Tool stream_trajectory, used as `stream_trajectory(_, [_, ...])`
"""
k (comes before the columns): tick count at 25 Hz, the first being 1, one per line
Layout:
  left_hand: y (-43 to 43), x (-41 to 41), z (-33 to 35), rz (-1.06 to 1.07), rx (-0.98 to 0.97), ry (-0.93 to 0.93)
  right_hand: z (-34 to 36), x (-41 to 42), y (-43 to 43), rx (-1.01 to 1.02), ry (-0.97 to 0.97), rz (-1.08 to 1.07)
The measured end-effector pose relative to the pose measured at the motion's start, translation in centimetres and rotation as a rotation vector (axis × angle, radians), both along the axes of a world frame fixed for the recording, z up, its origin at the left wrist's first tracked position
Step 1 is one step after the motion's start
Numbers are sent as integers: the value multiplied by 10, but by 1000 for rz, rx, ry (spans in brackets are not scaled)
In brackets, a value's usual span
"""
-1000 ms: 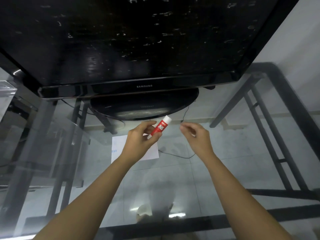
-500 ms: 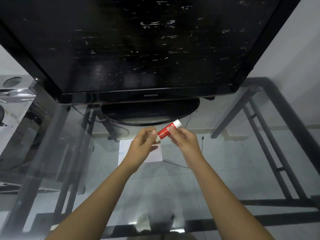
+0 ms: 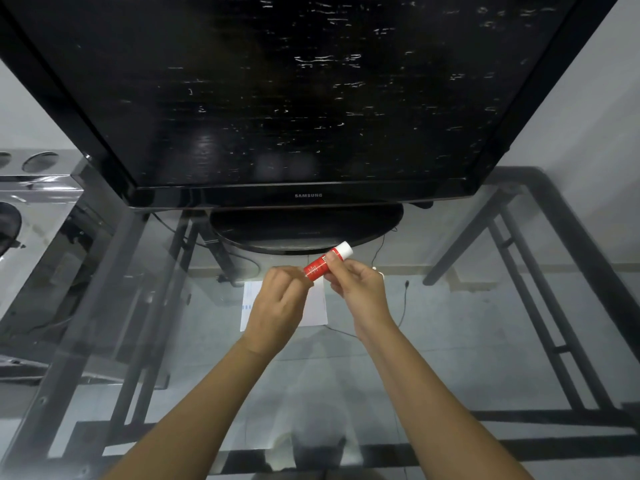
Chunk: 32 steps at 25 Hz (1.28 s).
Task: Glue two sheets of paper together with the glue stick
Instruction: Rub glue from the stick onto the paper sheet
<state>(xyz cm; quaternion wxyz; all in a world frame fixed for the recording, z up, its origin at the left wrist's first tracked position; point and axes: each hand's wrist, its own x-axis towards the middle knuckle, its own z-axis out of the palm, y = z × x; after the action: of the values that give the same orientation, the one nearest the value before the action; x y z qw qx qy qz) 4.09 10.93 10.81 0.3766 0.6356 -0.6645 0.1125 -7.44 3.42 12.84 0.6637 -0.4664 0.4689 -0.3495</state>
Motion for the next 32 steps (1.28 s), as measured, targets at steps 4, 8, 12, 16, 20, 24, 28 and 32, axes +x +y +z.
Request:
stream_trajectory(4, [4, -1, 19, -45, 382, 1107, 6, -2, -2, -44, -5, 34])
stream_trajectory(8, [2, 6, 22, -85, 294, 1205, 11, -1, -1, -56, 12, 32])
stream_trajectory(12, [4, 11, 23, -28, 169, 847, 14, 3, 0, -36, 18, 18])
stream_trajectory(16, [5, 10, 24, -70, 248, 1075, 18, 3, 0, -26, -21, -6])
stream_trajectory(20, [5, 11, 20, -111, 322, 1241, 20, 2, 2, -46, -8, 2])
stream_trajectory(24, [5, 11, 19, -169, 213, 1221, 18, 2, 5, -32, -12, 4])
stream_trajectory(28, [7, 12, 16, -142, 265, 1273, 16, 2, 6, -28, -12, 6])
stream_trajectory(32, [7, 16, 14, -119, 337, 1301, 15, 2, 8, -52, 11, 20])
